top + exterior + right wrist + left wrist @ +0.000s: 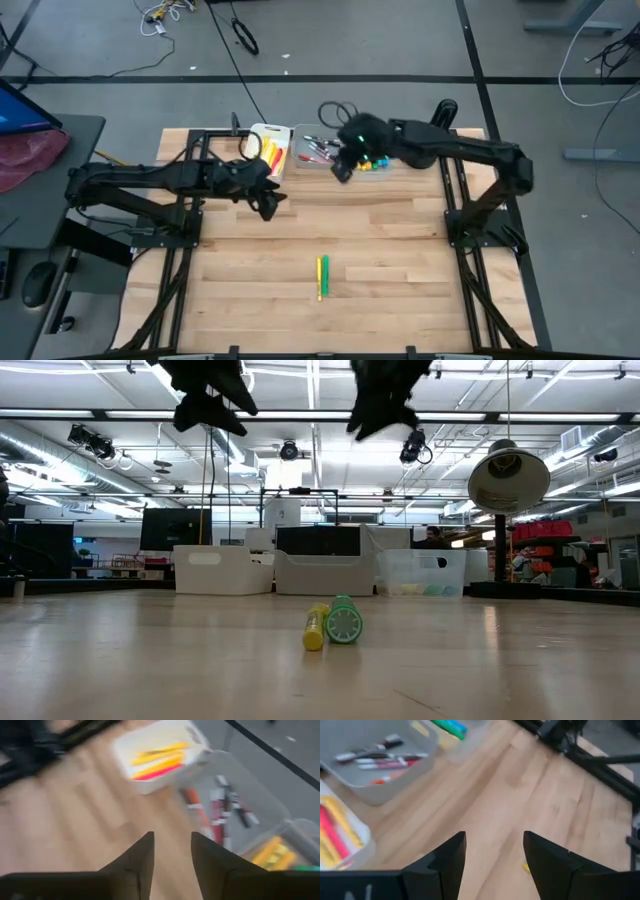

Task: Pick & Place Markers
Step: Put the yellow pen into the white bin

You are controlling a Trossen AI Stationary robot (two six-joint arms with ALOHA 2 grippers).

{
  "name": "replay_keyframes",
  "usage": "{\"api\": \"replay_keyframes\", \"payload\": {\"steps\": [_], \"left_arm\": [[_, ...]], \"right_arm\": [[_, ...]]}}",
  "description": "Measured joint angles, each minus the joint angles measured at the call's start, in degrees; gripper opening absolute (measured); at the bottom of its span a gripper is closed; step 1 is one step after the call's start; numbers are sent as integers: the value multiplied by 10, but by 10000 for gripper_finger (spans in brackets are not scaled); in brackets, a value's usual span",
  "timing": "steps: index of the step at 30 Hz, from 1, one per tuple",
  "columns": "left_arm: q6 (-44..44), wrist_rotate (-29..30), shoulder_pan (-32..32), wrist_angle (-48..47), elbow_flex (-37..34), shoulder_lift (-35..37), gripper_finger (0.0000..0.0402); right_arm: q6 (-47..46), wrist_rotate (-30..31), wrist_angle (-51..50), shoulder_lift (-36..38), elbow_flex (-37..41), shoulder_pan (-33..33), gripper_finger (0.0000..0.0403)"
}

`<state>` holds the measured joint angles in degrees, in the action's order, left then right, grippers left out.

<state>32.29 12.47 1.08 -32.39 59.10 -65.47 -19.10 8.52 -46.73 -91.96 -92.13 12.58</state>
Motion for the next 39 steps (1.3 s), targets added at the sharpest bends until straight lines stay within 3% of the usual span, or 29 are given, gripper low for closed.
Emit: {"api": "replay_keyframes", "payload": {"steps": [5, 10, 18, 26, 32, 39], "left_arm": [[-29, -56, -32, 40, 0, -51, 204], [-6, -63, -91, 68, 0, -104, 204], [269, 10, -191, 148, 1, -218, 204], [568, 51, -248, 174, 33, -347, 204], [647, 72, -262, 161, 87, -422, 203], [666, 90, -258, 120, 149, -490, 183]], "right_arm": [[-1, 18, -19, 40, 0, -100, 111], [-17, 65, -80, 57, 0, -195, 96], [-92, 157, -280, 60, 0, -317, 75], [-109, 235, -324, 61, 5, -431, 57], [-143, 281, -334, 64, 4, -496, 49], [-186, 302, -352, 64, 4, -538, 47]]}}
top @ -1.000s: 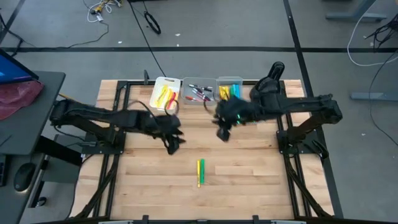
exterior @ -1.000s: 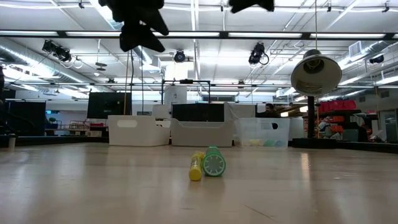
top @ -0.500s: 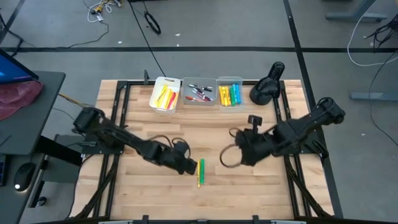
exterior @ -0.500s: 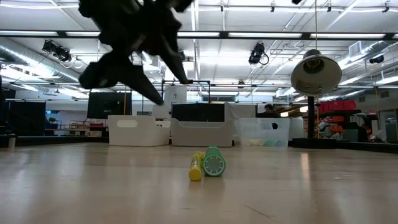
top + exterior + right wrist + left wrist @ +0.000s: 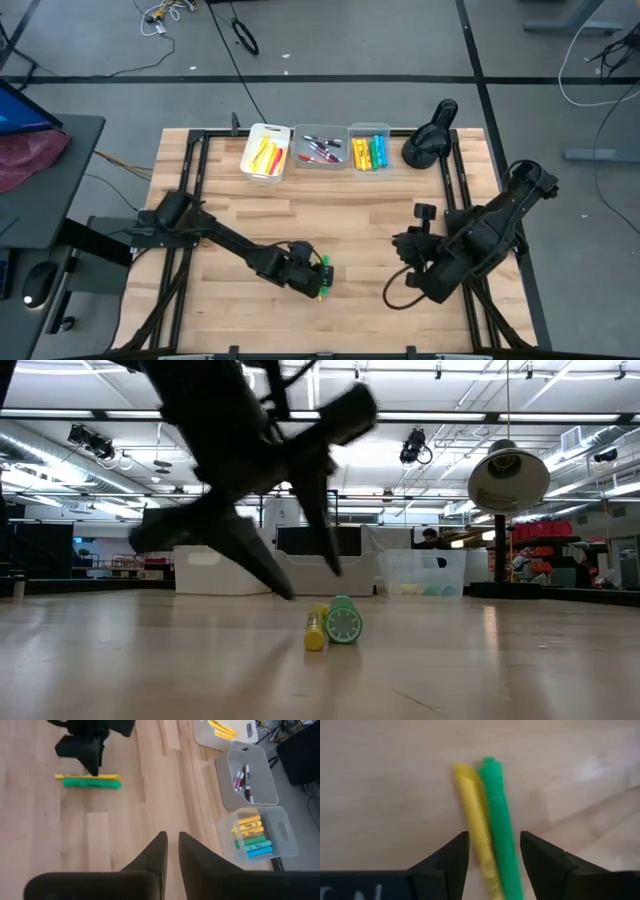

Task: Pick & Place Markers
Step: Put the yellow pen into the white bin

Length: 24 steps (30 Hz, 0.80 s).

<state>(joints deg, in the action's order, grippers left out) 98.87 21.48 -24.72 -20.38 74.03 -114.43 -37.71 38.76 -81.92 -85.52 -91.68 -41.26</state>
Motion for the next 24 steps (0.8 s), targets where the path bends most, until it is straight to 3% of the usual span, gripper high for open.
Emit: {"api": "replay_keyframes", "payload": {"steps": [5, 17, 24], "left_arm": [[0, -1, 8, -19, 32, -42, 166], [-20, -36, 13, -81, 34, -50, 114], [-79, -62, 16, -100, 32, -50, 26]], "right_arm": [[-37, 0, -10, 1, 0, -20, 47], [-108, -2, -20, 4, 0, -54, 47], [-103, 0, 10, 5, 18, -56, 47]]}}
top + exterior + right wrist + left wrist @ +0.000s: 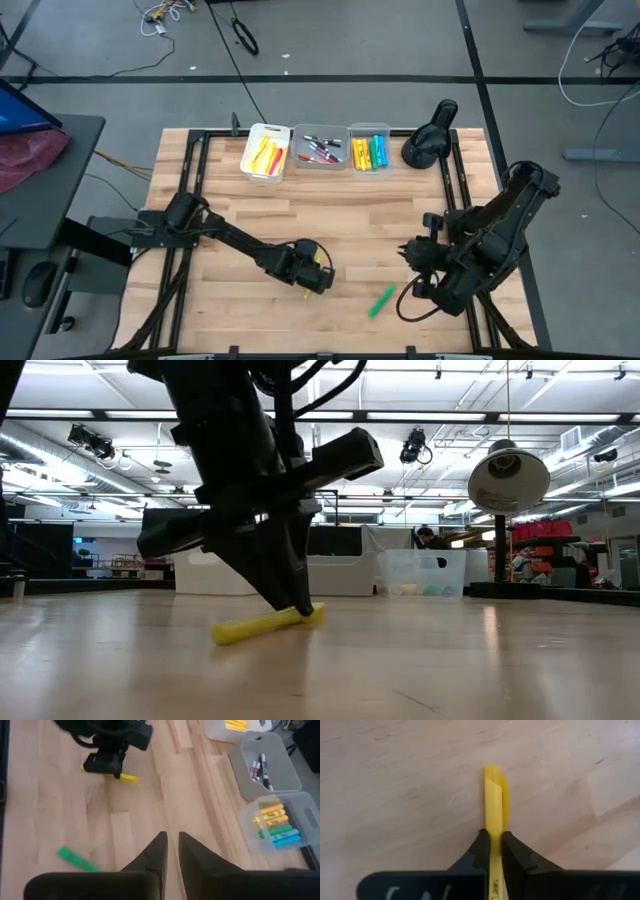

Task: Pick & Place Markers
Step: Put the yellow pen into the white bin, then put the green highlighter pen into the transparent bin

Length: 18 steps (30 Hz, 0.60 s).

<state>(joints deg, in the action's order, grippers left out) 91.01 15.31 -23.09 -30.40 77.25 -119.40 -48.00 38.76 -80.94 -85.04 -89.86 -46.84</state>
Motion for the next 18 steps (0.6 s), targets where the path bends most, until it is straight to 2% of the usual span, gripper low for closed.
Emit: {"api": "replay_keyframes", "payload": {"steps": [2, 4, 7, 10, 12, 14, 18], "left_arm": [[-12, -12, 2, -1, -1, 3, 23], [-28, -17, 2, -5, -2, 13, 23], [-60, -24, 0, -33, -4, 39, 13], [-93, -26, -1, -81, -7, 72, 1], [-120, -17, 0, -107, -6, 100, 0], [-149, -10, 0, -134, -4, 125, 0], [-202, 1, 0, -177, -5, 162, 0]], "right_arm": [[22, -10, 28, 3, 39, -7, 47], [53, -57, 73, 10, 95, -12, 47], [109, -204, 187, 29, 187, -22, 59], [148, -353, 317, 42, 270, -38, 87], [146, -409, 390, 43, 315, -49, 117], [152, -422, 472, 43, 356, -58, 153], [221, -408, 633, 31, 430, -86, 233]]}}
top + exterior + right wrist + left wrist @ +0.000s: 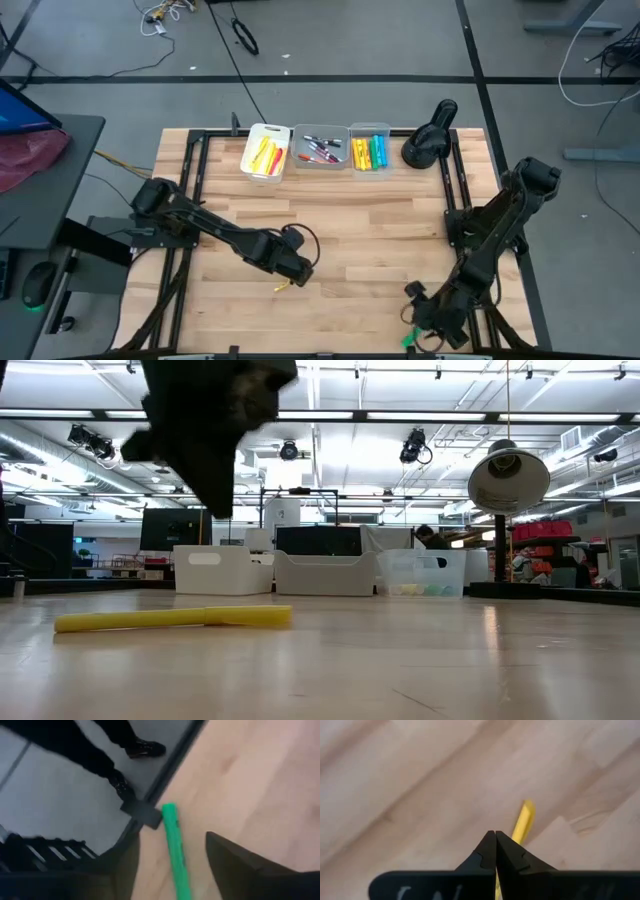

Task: Pick & Place Markers
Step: Put the green highlighter pen into the transparent bin

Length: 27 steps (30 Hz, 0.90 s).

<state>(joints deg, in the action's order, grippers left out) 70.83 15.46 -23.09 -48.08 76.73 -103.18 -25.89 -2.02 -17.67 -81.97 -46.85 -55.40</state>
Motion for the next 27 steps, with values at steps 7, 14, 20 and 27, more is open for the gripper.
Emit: {"api": "replay_keyframes", "payload": {"steps": [7, 14, 20, 27], "left_arm": [[-30, 29, -7, -59, 1, 51, 1], [-30, 50, -18, -96, 2, 73, 10], [-30, 52, -23, -97, 2, 75, 16], [-13, 42, -22, -94, 2, 76, 18]], "right_arm": [[35, 13, 35, -49, 41, -36, 282], [35, 24, 32, -98, 43, -61, 258], [6, 61, 23, -133, 40, -64, 204], [-8, 94, 1, -141, 40, -64, 73]]}}
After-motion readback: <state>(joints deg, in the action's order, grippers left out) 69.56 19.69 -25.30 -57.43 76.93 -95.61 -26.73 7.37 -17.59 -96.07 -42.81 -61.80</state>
